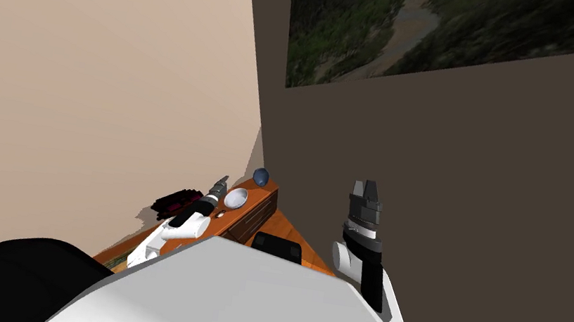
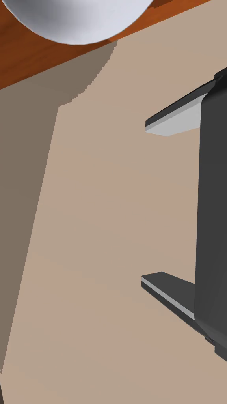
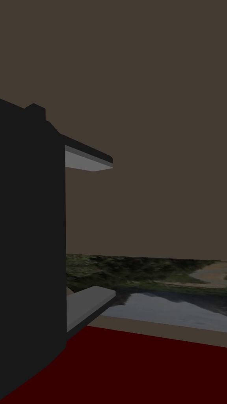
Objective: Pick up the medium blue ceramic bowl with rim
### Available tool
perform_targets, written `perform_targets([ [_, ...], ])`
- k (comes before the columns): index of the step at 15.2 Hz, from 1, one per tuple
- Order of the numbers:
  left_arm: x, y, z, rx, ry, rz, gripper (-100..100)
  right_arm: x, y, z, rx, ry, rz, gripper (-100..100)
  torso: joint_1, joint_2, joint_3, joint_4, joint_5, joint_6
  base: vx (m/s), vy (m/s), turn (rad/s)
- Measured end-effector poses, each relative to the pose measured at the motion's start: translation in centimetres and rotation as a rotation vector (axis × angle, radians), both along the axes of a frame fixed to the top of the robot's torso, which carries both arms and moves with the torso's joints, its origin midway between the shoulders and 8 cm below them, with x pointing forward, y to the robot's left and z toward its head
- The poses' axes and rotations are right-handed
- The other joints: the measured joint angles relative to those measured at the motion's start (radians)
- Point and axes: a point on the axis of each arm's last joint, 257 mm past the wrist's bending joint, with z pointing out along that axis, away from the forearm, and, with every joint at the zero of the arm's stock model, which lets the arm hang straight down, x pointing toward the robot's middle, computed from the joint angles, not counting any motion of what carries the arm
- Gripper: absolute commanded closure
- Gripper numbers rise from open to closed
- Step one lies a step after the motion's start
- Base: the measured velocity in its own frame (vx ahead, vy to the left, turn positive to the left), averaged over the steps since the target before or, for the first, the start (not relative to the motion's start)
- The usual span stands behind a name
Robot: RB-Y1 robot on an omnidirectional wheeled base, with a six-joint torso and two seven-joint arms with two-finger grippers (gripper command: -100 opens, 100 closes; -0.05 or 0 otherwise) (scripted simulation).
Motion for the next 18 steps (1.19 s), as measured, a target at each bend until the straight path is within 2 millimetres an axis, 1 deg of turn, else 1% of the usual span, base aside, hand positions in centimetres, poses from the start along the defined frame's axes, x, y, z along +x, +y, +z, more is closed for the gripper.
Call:
perform_targets([
  [4,-1.4,1.2,-2.8,-0.025,0.093,0.040,-100,0.0,0.0,0.0,0.000,0.000,0.000,0,0.000,0.000,0.000,0.000,0.000,0.000,0.014,0.013,-0.125],
  [6,-2.5,2.4,-4.4,-0.043,0.148,0.066,-100,0.0,0.0,0.0,0.000,0.000,0.000,0,0.000,0.000,0.000,0.000,0.000,0.000,0.016,0.018,-0.084],
  [7,-2.8,2.5,-5.0,-0.050,0.167,0.073,-100,0.0,0.0,0.0,0.000,0.000,0.000,0,0.000,0.000,0.000,0.000,0.000,-0.001,0.014,0.013,-0.071],
  [9,-3.9,3.0,-6.5,-0.066,0.214,0.096,-100,0.0,0.0,0.0,0.000,0.000,0.000,0,0.000,0.000,0.000,0.000,0.000,0.000,0.016,0.014,-0.140],
  [11,-5.1,3.9,-8.0,-0.085,0.264,0.121,-100,0.0,0.0,0.0,0.000,0.000,0.000,0,0.000,0.000,0.000,0.000,0.000,0.000,0.017,0.017,-0.107],
  [12,-5.4,4.0,-8.4,-0.092,0.281,0.128,-100,0.0,0.0,0.0,0.000,0.000,0.000,0,0.000,0.000,0.000,0.000,0.000,0.000,0.018,0.013,-0.117],
  [13,-5.9,4.3,-9.3,-0.104,0.306,0.140,-100,0.0,0.0,0.0,0.000,0.000,0.000,0,0.000,0.000,0.000,0.000,0.000,0.000,0.019,0.013,-0.123],
  [15,-6.9,4.6,-10.4,-0.119,0.345,0.156,-100,0.0,0.0,0.0,0.000,0.000,0.000,0,0.000,0.000,0.000,0.000,0.000,0.000,0.014,0.012,-0.085],
  [16,-7.6,4.9,-11.2,-0.130,0.367,0.168,-100,0.0,0.0,0.0,0.000,0.000,0.000,0,0.000,0.000,0.000,0.000,0.000,0.000,0.017,0.014,-0.142],
  [18,-8.6,5.1,-12.0,-0.144,0.400,0.183,-100,0.0,0.0,0.0,0.000,0.000,0.000,0,0.000,0.000,0.000,0.000,0.000,0.000,0.013,0.013,-0.078],
])
